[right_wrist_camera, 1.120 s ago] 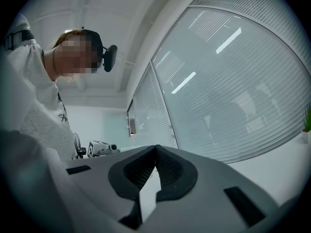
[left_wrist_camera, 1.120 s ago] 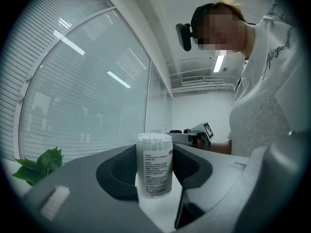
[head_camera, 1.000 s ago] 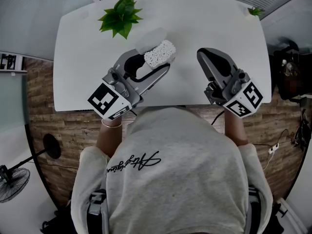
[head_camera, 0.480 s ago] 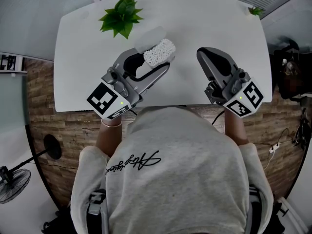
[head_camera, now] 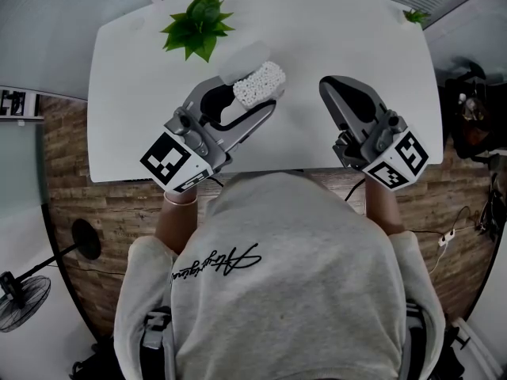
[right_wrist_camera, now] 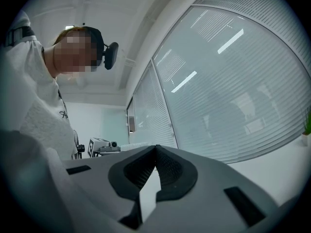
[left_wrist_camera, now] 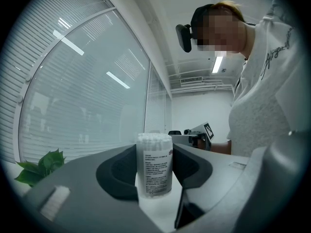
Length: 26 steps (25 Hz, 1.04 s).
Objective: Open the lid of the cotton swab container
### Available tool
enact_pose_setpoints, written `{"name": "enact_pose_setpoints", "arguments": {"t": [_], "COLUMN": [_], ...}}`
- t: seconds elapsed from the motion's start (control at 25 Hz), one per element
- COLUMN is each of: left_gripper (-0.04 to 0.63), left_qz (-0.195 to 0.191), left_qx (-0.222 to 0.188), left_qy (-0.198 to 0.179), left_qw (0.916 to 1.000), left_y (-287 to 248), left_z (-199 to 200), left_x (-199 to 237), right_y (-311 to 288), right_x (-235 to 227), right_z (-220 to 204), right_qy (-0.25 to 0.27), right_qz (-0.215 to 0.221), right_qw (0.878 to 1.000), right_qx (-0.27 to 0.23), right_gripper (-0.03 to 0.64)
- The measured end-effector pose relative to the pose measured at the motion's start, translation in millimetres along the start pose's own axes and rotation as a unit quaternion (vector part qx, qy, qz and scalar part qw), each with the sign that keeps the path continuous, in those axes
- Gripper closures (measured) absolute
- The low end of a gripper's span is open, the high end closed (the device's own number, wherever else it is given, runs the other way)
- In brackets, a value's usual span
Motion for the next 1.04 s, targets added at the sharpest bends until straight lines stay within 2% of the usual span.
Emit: {"name": "enact_pose_setpoints", "arguments": {"t": [1.04], "left_gripper": [0.410], "left_qz": [-0.010], "left_qx": [-0.002], "left_qy": [0.004], "left_qw": [0.9999], "left_y": [5.4], "left_z": [-3.9], "left_x": [8.1], "right_y": [-10.1], "right_x": [2.5], "right_z": [-3.1], "right_qy": [0.003], "right_qz": [-0.018], "right_qw": [1.000], "right_qx": [0.004], "right_gripper": [0.615]}}
Point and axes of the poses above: the fingertips, and each gripper's own axes: y backward along the fingers, x to its left, z out of its top, the point moved 8 cm from there along y, backward along the fingers, and after that the axes turned 9 degrees about x, right-handed, at the moved point
